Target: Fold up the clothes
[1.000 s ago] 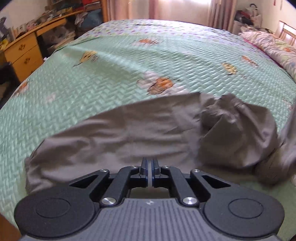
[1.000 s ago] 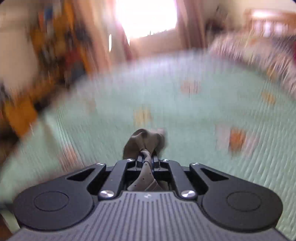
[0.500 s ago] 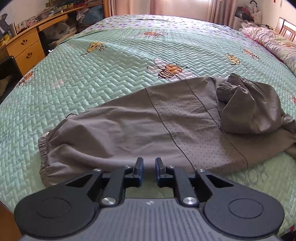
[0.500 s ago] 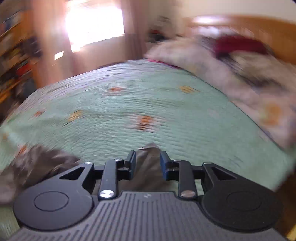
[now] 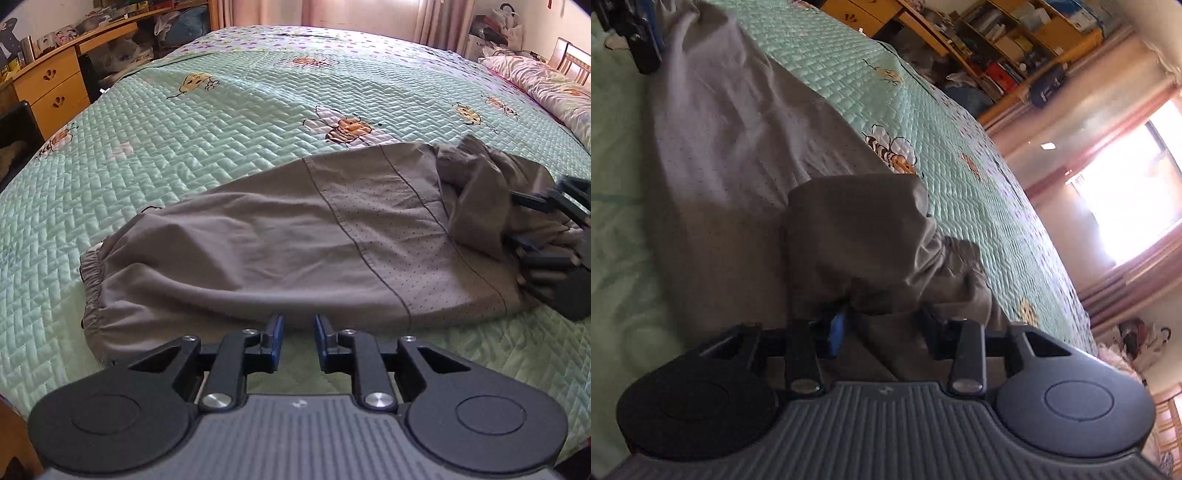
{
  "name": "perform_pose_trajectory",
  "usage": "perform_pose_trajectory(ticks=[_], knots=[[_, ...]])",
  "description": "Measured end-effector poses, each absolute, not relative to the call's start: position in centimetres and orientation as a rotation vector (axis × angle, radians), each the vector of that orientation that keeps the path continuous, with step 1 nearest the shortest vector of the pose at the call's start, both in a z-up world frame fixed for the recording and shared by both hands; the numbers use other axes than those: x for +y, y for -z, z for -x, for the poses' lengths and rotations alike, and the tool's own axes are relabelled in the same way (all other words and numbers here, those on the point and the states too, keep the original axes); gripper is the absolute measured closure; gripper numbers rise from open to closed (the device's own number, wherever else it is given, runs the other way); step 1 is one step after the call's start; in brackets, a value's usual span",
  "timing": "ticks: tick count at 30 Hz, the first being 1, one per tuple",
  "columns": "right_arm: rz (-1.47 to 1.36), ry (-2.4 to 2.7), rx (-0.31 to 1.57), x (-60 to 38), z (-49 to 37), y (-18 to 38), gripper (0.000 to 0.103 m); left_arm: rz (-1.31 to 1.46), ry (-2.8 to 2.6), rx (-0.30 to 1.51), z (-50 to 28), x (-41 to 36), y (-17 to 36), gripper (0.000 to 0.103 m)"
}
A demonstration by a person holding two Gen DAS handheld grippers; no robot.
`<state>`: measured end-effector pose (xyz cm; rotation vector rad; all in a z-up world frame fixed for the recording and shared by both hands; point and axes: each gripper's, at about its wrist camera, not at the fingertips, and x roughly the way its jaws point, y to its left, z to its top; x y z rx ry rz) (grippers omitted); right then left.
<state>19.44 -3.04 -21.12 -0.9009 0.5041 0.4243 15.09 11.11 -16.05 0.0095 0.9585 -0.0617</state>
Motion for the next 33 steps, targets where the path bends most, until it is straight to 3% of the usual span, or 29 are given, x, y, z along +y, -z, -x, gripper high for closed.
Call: perform_pose_trajectory(ticks=[5, 10, 12, 17, 22, 24, 27, 29, 31, 33], knots=[[0.533, -0.292, 0.471, -8.4, -22.3, 14.4, 0.098, 0.008, 0.07, 0.961, -15.5, 11.5, 16.3, 0.081], [0.072, 0.1, 0.39, -21.7, -24.1, 6.7, 0.103, 0.026, 0.086, 0.949, -15.0, 11.2, 15.7, 0.08], [-0.033, 0.28, 0.432, -27.5, -25.1, 5.7, 0.095, 0.024, 0.1, 0.947, -14.6, 10.6, 15.4, 0.08], [-0.174, 0.315, 0.542, -34.3, -21.2, 7.3, 0.093, -0.062, 0.129, 0.946, -13.5, 7.1, 15.1, 0.072], [-0.107, 0.158, 0.613, -31.8, -14.3, 11.5, 0.044, -0.122, 0.134, 0.949, -13.5, 4.7, 14.8, 0.067], [-0.008, 0.145, 0.623, -31.4, -11.0, 13.9, 0.041, -0.145, 0.123, 0.952, -13.6, 4.1, 14.7, 0.064], [0.185, 0.138, 0.636, -29.7, -8.5, 16.7, 0.025, -0.169, 0.102, 0.966, -14.0, 3.5, 14.9, 0.056], [0.222, 0.135, 0.693, -29.7, -9.0, 18.6, 0.026, -0.184, 0.088, 0.975, -14.3, 3.1, 15.1, 0.056], [0.217, 0.131, 0.753, -30.0, -9.9, 20.4, 0.043, -0.191, 0.075, 0.986, -14.5, 2.9, 15.2, 0.056], [0.168, 0.128, 0.778, -29.6, -10.9, 21.1, 0.081, -0.191, 0.061, 0.994, -14.7, 3.0, 15.4, 0.056]])
